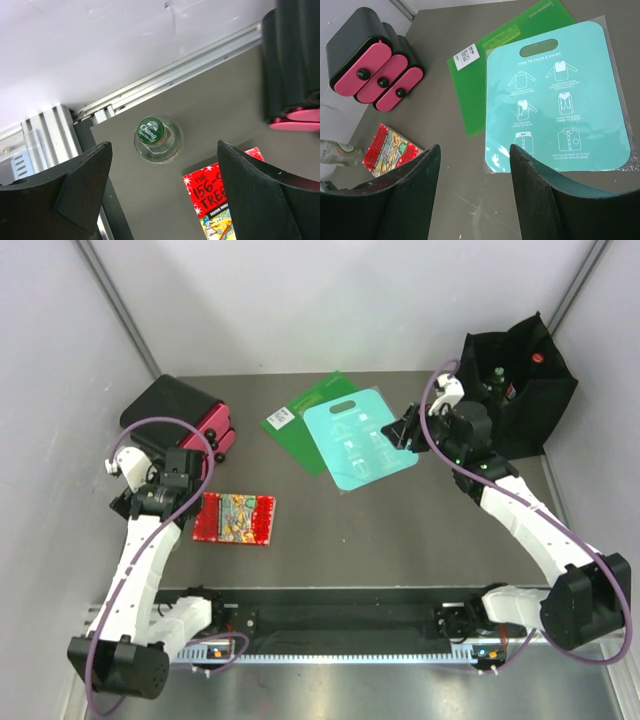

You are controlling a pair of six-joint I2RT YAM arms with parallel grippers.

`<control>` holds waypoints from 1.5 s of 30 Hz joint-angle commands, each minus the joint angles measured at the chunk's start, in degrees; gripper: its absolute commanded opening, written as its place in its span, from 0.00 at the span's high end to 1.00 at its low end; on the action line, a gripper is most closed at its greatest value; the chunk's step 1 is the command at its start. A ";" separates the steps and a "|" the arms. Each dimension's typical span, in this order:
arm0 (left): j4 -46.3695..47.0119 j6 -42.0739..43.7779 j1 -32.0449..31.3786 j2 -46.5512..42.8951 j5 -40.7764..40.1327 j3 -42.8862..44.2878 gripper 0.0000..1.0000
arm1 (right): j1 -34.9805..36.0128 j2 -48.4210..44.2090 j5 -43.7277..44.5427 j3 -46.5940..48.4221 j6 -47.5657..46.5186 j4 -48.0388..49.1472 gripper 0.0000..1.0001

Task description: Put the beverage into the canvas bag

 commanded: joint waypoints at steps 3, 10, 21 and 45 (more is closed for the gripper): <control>3.62 -2.41 5.26 4.69 1.89 -3.01 0.11 | 0.82 -3.90 -0.40 -1.21 -2.34 3.90 0.41; 4.42 -9.34 10.54 9.25 3.91 -6.01 0.08 | 0.82 -5.31 -1.01 -1.91 -2.78 5.31 0.41; 7.15 -16.72 13.80 17.69 0.67 -9.88 0.08 | 0.82 -7.07 -2.06 -2.97 -3.31 5.48 0.41; -4.89 -29.48 11.69 20.96 -5.57 -4.35 1.00 | 1.00 -6.98 -3.91 -2.09 -1.64 3.02 0.41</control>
